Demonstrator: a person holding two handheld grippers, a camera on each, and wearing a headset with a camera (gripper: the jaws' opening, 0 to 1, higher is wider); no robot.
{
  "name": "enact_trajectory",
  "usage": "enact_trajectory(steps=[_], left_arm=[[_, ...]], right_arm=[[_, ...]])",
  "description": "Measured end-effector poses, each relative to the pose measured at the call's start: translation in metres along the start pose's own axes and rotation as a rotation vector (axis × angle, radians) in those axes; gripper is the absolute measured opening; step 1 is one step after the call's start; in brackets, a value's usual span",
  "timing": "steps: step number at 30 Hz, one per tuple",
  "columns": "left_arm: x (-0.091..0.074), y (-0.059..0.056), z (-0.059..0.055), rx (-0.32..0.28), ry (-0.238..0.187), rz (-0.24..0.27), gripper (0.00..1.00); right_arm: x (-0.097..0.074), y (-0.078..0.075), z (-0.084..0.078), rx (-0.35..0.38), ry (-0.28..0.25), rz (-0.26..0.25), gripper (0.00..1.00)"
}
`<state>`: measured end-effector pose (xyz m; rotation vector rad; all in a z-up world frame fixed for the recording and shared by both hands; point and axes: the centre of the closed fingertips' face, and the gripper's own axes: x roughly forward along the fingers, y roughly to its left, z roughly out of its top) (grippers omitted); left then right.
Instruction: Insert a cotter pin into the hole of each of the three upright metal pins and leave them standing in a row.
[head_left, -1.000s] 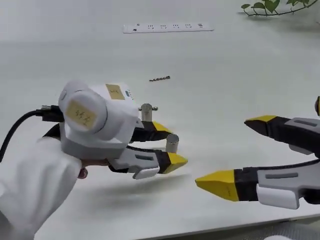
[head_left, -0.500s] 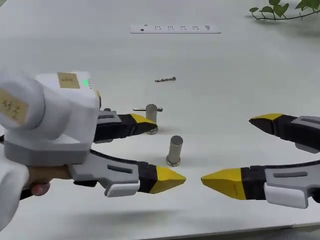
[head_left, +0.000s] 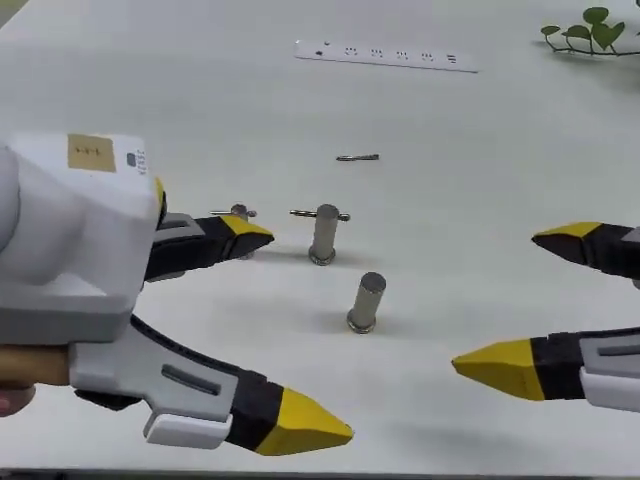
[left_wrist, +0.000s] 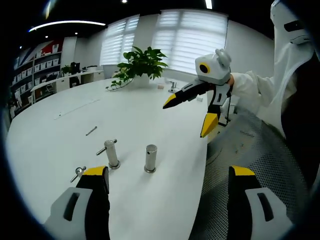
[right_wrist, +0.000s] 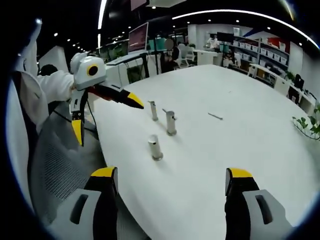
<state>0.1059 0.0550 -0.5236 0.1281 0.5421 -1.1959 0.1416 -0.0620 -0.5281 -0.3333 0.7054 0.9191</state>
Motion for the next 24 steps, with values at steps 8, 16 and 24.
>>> enact_trajectory(steps=[8,16,24], left_arm=[[-0.005,0.005,-0.007,-0.031,0.009,0.049,0.99],[-0.008,0.002,-0.011,-0.084,-0.001,0.073,0.99],[-0.009,-0.003,-0.012,-0.100,0.003,0.096,0.99]], right_arm=[[0.007,-0.024,0.017,-0.163,0.071,0.032,0.75],[0.023,-0.069,0.043,-0.357,0.173,0.057,0.56],[0.053,-0.092,0.073,-0.456,0.218,0.092,0.46]])
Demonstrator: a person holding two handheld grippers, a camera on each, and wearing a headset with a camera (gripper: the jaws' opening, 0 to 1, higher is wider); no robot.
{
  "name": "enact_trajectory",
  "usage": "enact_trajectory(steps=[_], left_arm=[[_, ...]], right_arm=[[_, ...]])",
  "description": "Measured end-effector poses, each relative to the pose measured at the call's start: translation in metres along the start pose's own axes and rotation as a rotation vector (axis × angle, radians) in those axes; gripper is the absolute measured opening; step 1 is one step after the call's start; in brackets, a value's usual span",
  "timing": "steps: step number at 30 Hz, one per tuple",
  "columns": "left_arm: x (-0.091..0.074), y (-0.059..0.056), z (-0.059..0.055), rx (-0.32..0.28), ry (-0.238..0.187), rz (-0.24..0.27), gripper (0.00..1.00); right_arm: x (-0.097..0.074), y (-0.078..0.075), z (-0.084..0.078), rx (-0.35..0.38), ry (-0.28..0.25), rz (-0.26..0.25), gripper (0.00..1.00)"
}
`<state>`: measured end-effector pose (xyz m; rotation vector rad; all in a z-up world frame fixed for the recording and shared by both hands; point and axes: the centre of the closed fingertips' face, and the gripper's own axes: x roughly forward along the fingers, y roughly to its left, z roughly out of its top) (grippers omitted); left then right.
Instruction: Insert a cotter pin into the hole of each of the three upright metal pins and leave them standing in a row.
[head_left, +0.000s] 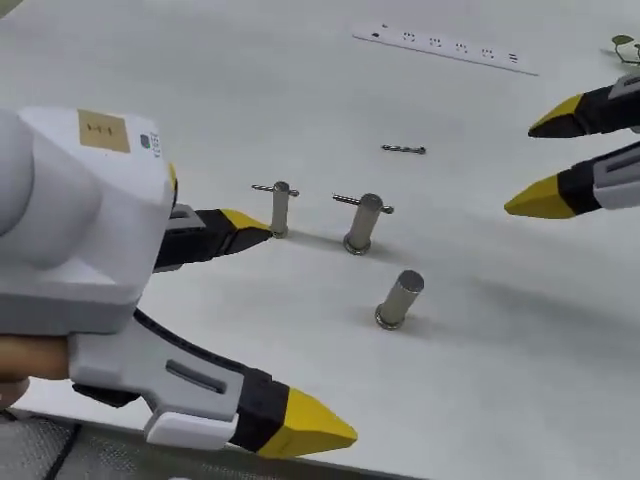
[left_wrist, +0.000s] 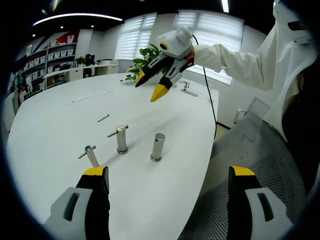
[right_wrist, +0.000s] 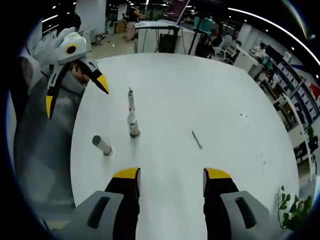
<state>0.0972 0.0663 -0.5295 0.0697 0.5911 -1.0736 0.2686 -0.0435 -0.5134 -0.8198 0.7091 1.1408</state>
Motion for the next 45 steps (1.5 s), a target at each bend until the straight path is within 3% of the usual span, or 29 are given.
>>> enact_trajectory(steps=[6,11,15,26,38,42,45], left_arm=[[-0.005,0.004,0.005,-0.019,-0.020,0.023,0.95],[-0.014,0.010,0.006,-0.027,-0.034,0.036,0.95],[-0.015,0.014,0.004,-0.041,-0.035,0.049,0.94],[-0.019,0.018,-0.002,-0.066,-0.034,0.076,0.93],[-0.015,0.017,-0.002,-0.071,-0.033,0.076,0.93],[-0.014,0.017,-0.001,-0.073,-0.039,0.074,0.92],[-0.014,0.016,-0.001,-0.073,-0.041,0.070,0.91]], right_arm=[[0.022,-0.036,0.021,-0.057,-0.016,0.038,0.40],[0.047,-0.039,0.029,-0.152,0.033,0.085,0.30],[0.069,-0.049,0.033,-0.162,0.049,0.102,0.24],[0.116,-0.054,0.014,-0.266,0.193,0.162,0.09],[0.133,-0.060,-0.006,-0.314,0.313,0.175,0.08],[0.133,-0.055,-0.006,-0.279,0.314,0.233,0.00],[0.133,-0.057,-0.004,-0.296,0.321,0.237,0.00]])
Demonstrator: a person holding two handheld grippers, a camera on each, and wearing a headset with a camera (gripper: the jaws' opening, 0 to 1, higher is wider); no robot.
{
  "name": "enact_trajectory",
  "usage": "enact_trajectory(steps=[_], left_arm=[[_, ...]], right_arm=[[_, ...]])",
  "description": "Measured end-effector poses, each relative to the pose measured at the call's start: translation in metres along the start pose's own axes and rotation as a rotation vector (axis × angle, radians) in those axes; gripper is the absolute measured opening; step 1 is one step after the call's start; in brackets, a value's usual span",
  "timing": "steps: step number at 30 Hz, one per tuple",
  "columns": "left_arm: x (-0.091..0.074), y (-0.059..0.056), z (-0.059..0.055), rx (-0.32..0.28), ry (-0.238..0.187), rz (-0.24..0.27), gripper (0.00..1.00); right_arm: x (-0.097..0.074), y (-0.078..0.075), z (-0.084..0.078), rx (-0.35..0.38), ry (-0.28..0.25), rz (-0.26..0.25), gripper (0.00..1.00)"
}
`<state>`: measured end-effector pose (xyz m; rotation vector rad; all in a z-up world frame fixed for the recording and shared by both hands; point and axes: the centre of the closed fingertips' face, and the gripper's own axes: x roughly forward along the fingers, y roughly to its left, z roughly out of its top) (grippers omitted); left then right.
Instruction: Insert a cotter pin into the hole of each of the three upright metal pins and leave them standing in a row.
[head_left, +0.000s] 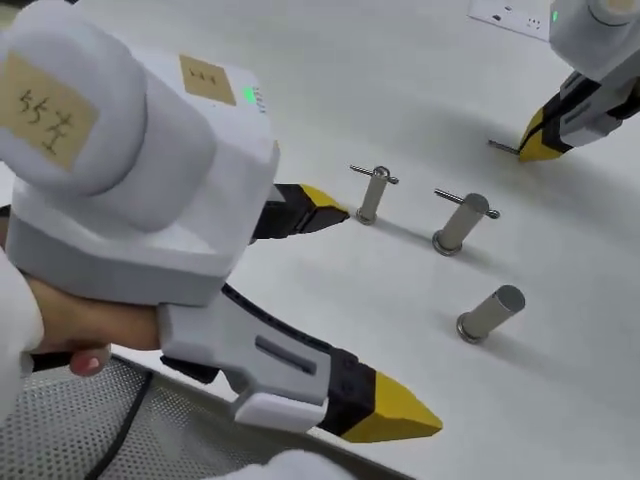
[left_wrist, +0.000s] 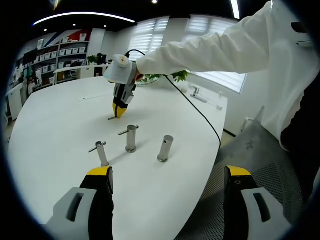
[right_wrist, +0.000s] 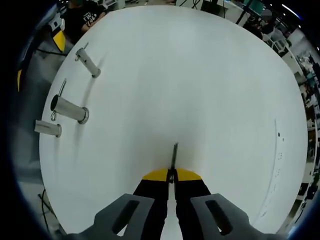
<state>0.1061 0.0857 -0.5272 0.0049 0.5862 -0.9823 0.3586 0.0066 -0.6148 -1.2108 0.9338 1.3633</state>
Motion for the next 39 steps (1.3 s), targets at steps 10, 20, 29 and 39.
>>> enact_trajectory(steps=[10,20,29,39], left_arm=[[0.002,-0.003,-0.004,-0.006,0.009,-0.005,0.91],[0.003,0.001,-0.010,0.000,0.034,0.020,0.90],[-0.001,0.000,-0.010,0.012,0.026,0.030,0.90],[-0.003,-0.001,-0.003,0.041,0.033,0.025,0.89]], right_arm=[[-0.001,0.001,0.000,0.032,0.027,0.033,0.00],[-0.004,0.004,-0.002,0.056,0.015,0.015,0.00],[-0.013,0.014,-0.007,0.042,0.034,-0.004,0.00],[-0.058,0.026,0.003,0.107,-0.078,-0.085,0.00]])
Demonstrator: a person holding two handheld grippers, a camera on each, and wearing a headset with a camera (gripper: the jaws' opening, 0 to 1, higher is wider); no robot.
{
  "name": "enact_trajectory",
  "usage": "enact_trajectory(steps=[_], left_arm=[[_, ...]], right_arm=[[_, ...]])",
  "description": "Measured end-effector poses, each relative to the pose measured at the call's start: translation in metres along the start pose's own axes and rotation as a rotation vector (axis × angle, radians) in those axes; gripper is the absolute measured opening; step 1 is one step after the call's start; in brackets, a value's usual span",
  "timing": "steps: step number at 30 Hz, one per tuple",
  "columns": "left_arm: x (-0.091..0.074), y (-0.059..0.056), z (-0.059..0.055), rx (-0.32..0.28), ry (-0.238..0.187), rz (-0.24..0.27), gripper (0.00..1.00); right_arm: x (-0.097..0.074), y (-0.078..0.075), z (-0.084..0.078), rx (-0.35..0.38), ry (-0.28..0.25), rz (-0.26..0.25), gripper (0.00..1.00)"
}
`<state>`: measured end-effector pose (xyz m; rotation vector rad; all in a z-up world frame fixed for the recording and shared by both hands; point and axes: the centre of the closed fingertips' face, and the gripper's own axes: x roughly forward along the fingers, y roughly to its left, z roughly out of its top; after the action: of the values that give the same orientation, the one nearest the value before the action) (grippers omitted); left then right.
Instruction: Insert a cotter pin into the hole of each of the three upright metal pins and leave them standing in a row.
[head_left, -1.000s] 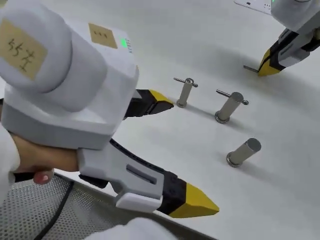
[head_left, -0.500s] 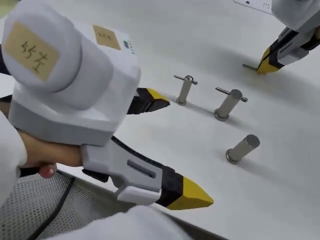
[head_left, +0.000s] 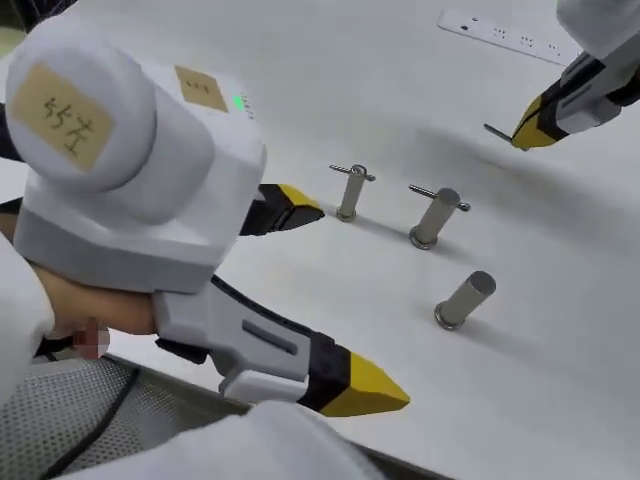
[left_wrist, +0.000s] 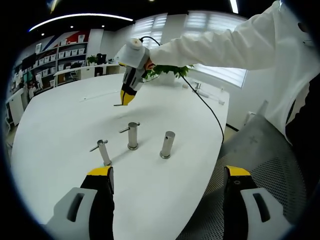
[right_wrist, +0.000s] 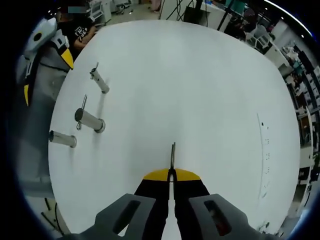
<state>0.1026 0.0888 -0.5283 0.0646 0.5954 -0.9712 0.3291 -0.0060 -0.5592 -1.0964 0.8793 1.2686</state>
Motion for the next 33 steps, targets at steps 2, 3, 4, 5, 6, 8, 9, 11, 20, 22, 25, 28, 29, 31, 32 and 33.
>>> enact_trajectory(steps=[2,3,4,5,6,8,9,11,20,22,25,28,29,31,32,33], left_arm=[[0.000,-0.001,0.001,0.008,0.005,-0.009,0.89],[0.000,-0.001,0.002,0.012,0.007,-0.010,0.89],[0.000,0.000,0.003,0.017,0.008,-0.009,0.89],[0.000,0.000,0.004,0.020,0.007,-0.009,0.89],[0.000,0.001,0.005,0.022,0.004,-0.009,0.88],[0.000,0.001,0.009,0.018,-0.004,-0.011,0.87],[0.001,0.002,0.010,0.018,-0.008,-0.010,0.86],[0.001,0.004,0.014,0.024,-0.016,-0.006,0.85],[0.005,0.008,0.029,-0.002,-0.046,-0.027,0.73],[0.007,0.010,0.031,-0.005,-0.049,-0.025,0.73],[0.009,0.013,0.036,-0.011,-0.060,-0.020,0.72],[0.013,0.018,0.046,-0.033,-0.089,-0.013,0.68],[0.014,0.019,0.048,-0.038,-0.096,-0.012,0.68],[0.016,0.021,0.053,-0.049,-0.104,-0.012,0.66],[0.018,0.022,0.057,-0.049,-0.109,-0.010,0.65],[0.019,0.023,0.060,-0.048,-0.113,-0.008,0.64]], right_arm=[[-0.002,-0.001,0.001,0.010,-0.025,0.015,0.00],[-0.006,0.004,0.002,0.012,-0.030,0.026,0.00],[-0.009,0.007,0.003,0.004,-0.038,0.020,0.00],[-0.008,0.005,0.001,-0.005,-0.039,0.019,0.00],[-0.012,0.011,0.002,-0.017,-0.041,0.017,0.00],[-0.022,0.023,0.006,-0.026,-0.059,0.011,0.00],[-0.025,0.027,0.007,-0.031,-0.069,0.008,0.00],[-0.033,0.037,0.012,-0.048,-0.089,-0.001,0.00],[-0.053,0.052,0.024,-0.104,-0.155,-0.070,0.00],[-0.057,0.055,0.027,-0.113,-0.170,-0.092,0.00],[-0.063,0.060,0.030,-0.122,-0.197,-0.125,0.00],[-0.070,0.067,0.034,-0.129,-0.231,-0.167,0.00],[-0.071,0.069,0.035,-0.134,-0.239,-0.177,0.00],[-0.075,0.074,0.038,-0.129,-0.263,-0.195,0.00],[-0.078,0.078,0.039,-0.126,-0.274,-0.201,0.00],[-0.079,0.080,0.040,-0.125,-0.280,-0.211,0.00]])
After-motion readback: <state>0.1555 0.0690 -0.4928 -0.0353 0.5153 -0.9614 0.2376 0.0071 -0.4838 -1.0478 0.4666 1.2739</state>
